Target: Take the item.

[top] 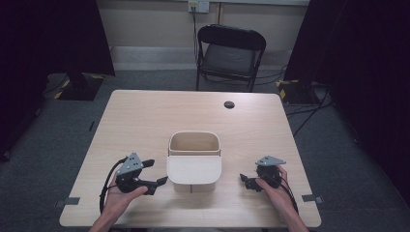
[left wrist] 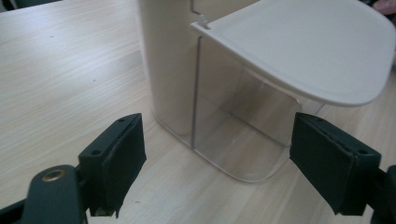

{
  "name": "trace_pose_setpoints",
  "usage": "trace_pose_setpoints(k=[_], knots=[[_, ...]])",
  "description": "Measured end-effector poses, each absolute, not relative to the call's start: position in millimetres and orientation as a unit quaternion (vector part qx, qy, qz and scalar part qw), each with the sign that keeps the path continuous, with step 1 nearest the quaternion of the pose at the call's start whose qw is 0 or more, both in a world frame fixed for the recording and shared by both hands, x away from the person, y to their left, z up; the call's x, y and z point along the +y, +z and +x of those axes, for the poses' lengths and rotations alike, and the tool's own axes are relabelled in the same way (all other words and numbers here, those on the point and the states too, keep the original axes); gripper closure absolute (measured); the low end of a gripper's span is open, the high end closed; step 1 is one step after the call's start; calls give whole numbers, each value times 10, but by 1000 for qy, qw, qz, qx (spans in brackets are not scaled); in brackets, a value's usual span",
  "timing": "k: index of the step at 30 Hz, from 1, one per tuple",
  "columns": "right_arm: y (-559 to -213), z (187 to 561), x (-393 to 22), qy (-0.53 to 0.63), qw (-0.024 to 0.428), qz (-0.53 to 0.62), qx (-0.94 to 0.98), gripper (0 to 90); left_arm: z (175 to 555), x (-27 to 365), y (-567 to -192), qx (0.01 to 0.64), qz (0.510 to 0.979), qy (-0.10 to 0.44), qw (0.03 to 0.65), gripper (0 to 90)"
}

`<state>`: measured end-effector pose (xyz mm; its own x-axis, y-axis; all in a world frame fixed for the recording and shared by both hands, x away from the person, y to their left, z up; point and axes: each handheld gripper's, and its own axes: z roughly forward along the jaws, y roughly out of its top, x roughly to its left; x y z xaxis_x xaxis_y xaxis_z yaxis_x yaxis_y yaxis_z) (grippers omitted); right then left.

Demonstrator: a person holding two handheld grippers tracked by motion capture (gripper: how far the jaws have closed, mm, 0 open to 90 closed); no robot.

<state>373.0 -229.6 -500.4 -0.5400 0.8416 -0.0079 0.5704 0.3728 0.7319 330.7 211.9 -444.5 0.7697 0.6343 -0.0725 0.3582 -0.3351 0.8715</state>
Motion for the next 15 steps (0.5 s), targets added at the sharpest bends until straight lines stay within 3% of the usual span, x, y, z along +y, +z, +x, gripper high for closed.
trace_pose_setpoints(k=[15], knots=[[-5004, 3736, -2300, 348, 194, 436, 807, 127, 3273, 1959, -4429, 277, 814, 115, 497, 192]])
